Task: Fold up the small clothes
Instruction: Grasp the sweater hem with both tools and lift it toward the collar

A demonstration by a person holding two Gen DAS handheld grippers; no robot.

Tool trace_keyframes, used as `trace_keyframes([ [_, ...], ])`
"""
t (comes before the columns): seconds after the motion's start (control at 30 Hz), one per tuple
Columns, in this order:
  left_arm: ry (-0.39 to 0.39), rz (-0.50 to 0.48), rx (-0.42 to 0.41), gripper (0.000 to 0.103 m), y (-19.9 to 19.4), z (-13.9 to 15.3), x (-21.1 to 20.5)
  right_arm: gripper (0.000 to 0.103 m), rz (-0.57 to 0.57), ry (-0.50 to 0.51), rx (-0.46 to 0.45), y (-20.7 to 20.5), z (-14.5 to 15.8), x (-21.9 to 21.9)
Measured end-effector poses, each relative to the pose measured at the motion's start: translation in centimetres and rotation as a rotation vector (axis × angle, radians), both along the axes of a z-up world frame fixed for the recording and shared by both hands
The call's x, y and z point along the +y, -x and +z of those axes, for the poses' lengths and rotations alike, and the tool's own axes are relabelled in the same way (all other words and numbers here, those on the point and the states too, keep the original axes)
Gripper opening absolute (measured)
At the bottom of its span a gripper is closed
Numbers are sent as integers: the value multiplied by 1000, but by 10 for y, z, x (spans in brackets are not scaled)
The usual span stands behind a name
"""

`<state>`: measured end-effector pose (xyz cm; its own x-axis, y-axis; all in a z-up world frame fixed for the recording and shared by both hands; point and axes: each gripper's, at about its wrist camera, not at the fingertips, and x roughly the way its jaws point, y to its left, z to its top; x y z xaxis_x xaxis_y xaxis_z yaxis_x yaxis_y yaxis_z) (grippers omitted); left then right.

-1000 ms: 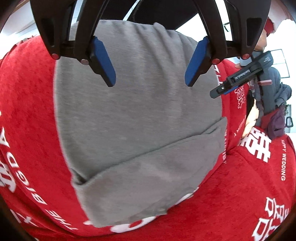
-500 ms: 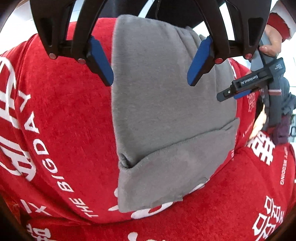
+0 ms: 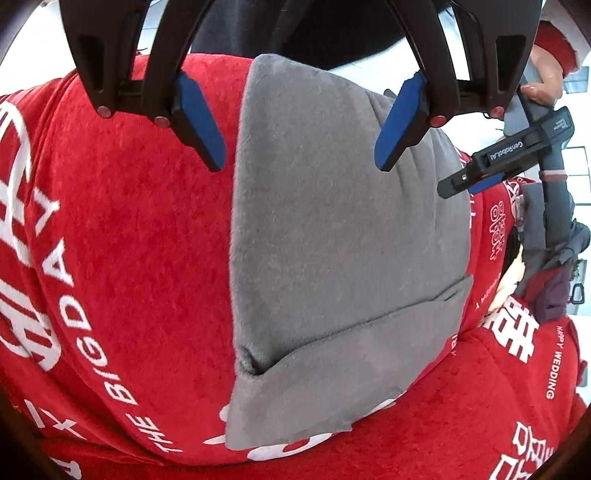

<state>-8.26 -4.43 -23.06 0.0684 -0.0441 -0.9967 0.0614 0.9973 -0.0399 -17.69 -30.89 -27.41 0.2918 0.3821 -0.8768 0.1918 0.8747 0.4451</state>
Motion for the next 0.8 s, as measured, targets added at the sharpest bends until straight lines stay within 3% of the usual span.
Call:
trace_keyframes([
  [0.4, 137, 106, 58, 93, 61, -32, 116, 86, -45, -70, 125, 54, -45, 39],
  [0.47, 154, 113, 72, 93, 69, -40, 123, 86, -45, -72, 149, 65, -54, 42],
  [0.6, 99, 94, 97, 93, 80, -54, 125, 86, -33, -54, 191, 81, -71, 48],
  [0.8, 161, 87, 79, 93, 90, -64, 127, 86, -27, -51, 214, 91, -87, 54],
])
